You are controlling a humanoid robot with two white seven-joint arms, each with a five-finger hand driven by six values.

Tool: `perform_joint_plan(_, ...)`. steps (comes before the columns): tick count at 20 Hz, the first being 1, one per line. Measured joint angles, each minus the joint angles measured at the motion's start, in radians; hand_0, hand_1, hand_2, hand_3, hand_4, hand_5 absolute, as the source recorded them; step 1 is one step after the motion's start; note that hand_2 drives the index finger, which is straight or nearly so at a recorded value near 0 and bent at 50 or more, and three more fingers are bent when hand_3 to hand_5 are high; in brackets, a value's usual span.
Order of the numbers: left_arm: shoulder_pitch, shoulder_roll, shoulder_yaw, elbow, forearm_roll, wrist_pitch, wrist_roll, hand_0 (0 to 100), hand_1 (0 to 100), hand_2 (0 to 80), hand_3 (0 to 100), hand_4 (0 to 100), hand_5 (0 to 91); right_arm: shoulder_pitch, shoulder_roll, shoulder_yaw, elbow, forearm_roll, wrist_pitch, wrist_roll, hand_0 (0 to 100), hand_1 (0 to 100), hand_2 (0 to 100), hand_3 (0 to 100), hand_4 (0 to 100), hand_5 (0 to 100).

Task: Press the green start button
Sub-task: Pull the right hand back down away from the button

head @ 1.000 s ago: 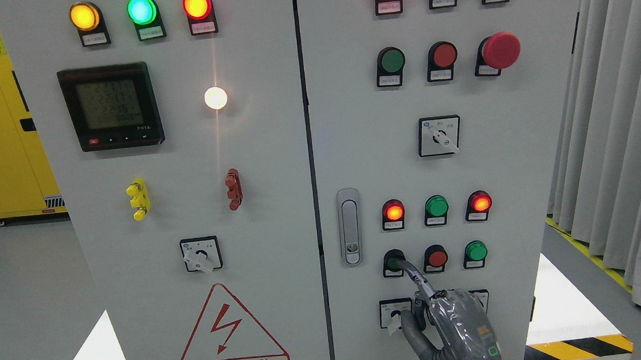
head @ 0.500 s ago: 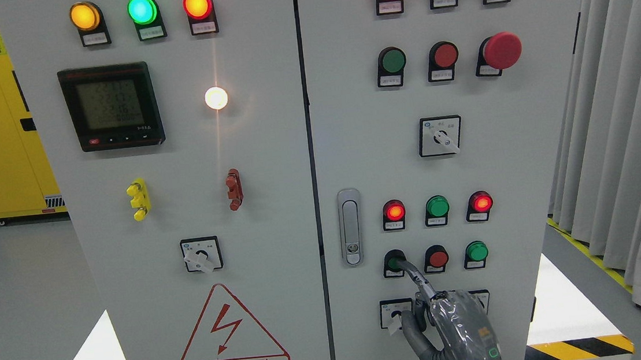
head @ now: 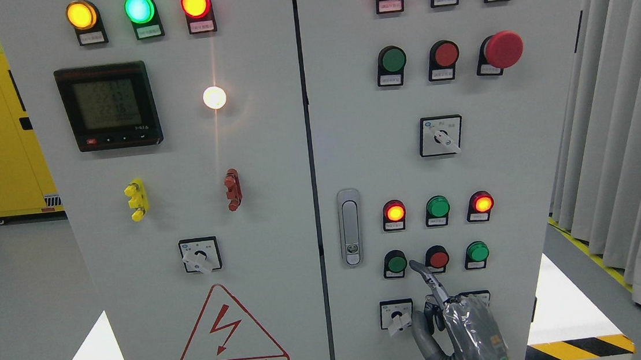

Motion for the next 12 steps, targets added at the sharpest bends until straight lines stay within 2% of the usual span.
perform_joint_plan(1, 0.000, 0.000, 0.000, 0.000, 0.000, 0.000, 0.000, 12, 56, 0.0, 0, 0, 0.0, 0.006, 0.000, 0.002, -0.010, -0.027, -0.007, 0.003, 93, 91, 2, 69, 79, 81)
perform_joint_plan(2, 0.000, 0.000, 0.000, 0.000, 0.000, 0.000, 0.000, 12, 56, 0.0, 0, 0, 0.0, 0.012, -0.001, 0.004, -0.019, -0.055, -0.014, 0.010, 91, 87, 3, 60, 72, 74)
perform_joint_plan(3, 0.000, 0.000, 0.000, 0.000, 0.000, 0.000, 0.000, 12, 56, 0.0, 0, 0, 0.0, 0.018, -0.004, 0.008, -0.029, -0.083, -0.020, 0.018, 91, 84, 4, 55, 67, 69)
perform_joint_plan(4, 0.000, 0.000, 0.000, 0.000, 0.000, 0.000, 0.000, 12, 56, 0.0, 0, 0, 0.0, 0.025, -0.007, 0.012, -0.039, -0.119, -0.025, 0.040, 91, 83, 4, 53, 65, 67)
perform_joint_plan(5, 0.000, 0.000, 0.000, 0.000, 0.000, 0.000, 0.000, 12, 56, 0.0, 0, 0, 0.0, 0.032, -0.010, 0.015, -0.049, -0.151, -0.030, 0.057, 91, 81, 4, 45, 56, 56)
perform_joint_plan(7, 0.000, 0.000, 0.000, 0.000, 0.000, 0.000, 0.000, 12, 56, 0.0, 0, 0, 0.0, 0.046, -0.015, 0.025, -0.068, -0.218, -0.036, 0.084, 95, 79, 4, 39, 49, 48)
perform_joint_plan(8, 0.000, 0.000, 0.000, 0.000, 0.000, 0.000, 0.000, 12, 56, 0.0, 0, 0, 0.0, 0.053, -0.017, 0.030, -0.079, -0.251, -0.037, 0.093, 94, 77, 4, 33, 43, 38)
perform_joint_plan(10, 0.000, 0.000, 0.000, 0.000, 0.000, 0.000, 0.000, 12, 56, 0.0, 0, 0, 0.0, 0.068, -0.022, 0.042, -0.101, -0.319, -0.037, 0.107, 93, 74, 2, 28, 37, 31)
perform_joint_plan(11, 0.000, 0.000, 0.000, 0.000, 0.000, 0.000, 0.000, 12, 56, 0.0, 0, 0, 0.0, 0.075, -0.023, 0.048, -0.110, -0.351, -0.037, 0.115, 91, 71, 0, 22, 31, 26)
perform_joint_plan(12, 0.000, 0.000, 0.000, 0.000, 0.000, 0.000, 0.000, 12, 56, 0.0, 0, 0, 0.0, 0.084, -0.025, 0.053, -0.121, -0.379, -0.037, 0.123, 84, 68, 0, 18, 25, 22)
